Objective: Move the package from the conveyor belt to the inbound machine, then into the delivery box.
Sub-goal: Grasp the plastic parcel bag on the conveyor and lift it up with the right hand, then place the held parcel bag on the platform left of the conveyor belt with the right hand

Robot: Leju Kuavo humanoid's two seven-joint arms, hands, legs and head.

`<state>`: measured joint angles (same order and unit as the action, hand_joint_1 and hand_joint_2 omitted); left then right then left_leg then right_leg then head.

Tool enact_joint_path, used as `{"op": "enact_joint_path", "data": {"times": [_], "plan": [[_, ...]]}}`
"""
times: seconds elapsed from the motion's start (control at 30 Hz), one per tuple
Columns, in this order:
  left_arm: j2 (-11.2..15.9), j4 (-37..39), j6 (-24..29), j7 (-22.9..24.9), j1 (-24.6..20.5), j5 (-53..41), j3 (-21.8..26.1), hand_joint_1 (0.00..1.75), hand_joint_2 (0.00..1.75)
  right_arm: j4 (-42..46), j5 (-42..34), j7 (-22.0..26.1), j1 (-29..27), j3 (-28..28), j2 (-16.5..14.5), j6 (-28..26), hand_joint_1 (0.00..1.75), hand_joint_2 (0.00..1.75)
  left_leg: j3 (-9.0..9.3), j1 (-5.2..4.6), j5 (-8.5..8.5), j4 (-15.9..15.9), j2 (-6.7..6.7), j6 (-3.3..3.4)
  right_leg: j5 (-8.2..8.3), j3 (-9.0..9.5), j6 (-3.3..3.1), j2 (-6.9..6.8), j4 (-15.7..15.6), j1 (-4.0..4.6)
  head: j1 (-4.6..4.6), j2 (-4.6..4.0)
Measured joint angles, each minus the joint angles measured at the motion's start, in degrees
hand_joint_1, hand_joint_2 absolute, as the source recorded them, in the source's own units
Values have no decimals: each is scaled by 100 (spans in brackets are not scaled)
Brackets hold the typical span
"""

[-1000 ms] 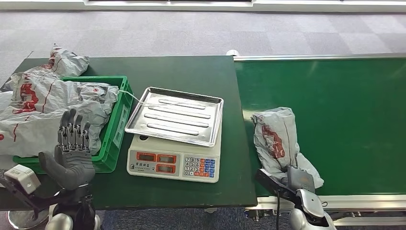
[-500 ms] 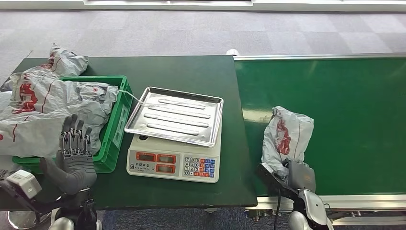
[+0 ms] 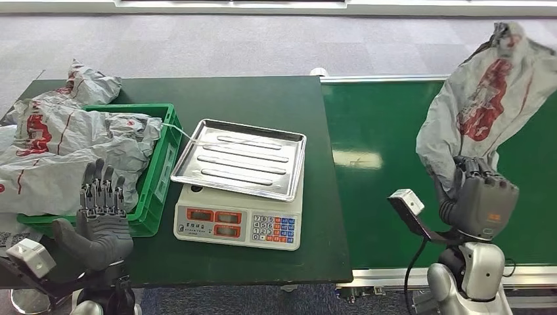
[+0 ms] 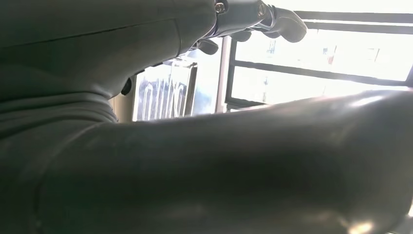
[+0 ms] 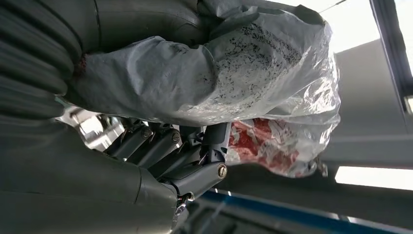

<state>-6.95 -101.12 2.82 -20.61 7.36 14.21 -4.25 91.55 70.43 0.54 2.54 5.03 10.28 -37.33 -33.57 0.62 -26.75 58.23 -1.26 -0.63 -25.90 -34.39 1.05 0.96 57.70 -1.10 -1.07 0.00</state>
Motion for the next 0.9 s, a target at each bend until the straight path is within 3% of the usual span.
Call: {"op": "enact_joint_path", "data": {"times": [0.13, 0.23, 0.57, 0.7, 0.83, 0.9], "plan": [[0, 42, 7, -13, -90, 44, -1, 0, 0, 95, 161, 211, 389, -105, 54, -63, 175, 175, 0, 1, 2, -1, 3, 0, 3, 3, 0, 1, 1, 0, 0, 0], [0, 101, 4, -32, -157, 100, -14, 0, 0, -46, 170, 463, 818, -533, 0, 26, 175, 175, 5, 4, 4, -2, 13, -3, 8, 3, -3, 12, 2, 4, 0, 0], [7, 339, -105, -57, -463, 226, -170, 0, 0, -1215, -198, 850, 1971, -2426, -642, 402, 175, 175, 5, 13, 20, -2, 3, -18, 14, -2, -13, 13, 7, 14, -1, 0], [9, 395, -109, -51, -512, 236, -183, 0, 0, -1442, -277, 812, 2145, -2772, -766, 414, 175, 175, -2, 16, 22, -2, -10, -19, 14, -2, -13, 1, 7, 12, -1, 0], [19, 424, -109, -50, -567, 255, -184, 0, 0, -1648, -761, 1088, 2307, -3021, -927, 670, 175, 175, -4, 16, 21, -2, 0, -19, 14, -8, -12, 10, 7, 8, -1, 0], [29, 429, -110, -49, -631, 295, -189, 0, 0, -1822, -1382, 1329, 2414, -3205, -1111, 936, 175, 175, -2, 16, 21, -2, 4, -20, 14, -10, -12, 15, 7, 12, -1, 0]]}}
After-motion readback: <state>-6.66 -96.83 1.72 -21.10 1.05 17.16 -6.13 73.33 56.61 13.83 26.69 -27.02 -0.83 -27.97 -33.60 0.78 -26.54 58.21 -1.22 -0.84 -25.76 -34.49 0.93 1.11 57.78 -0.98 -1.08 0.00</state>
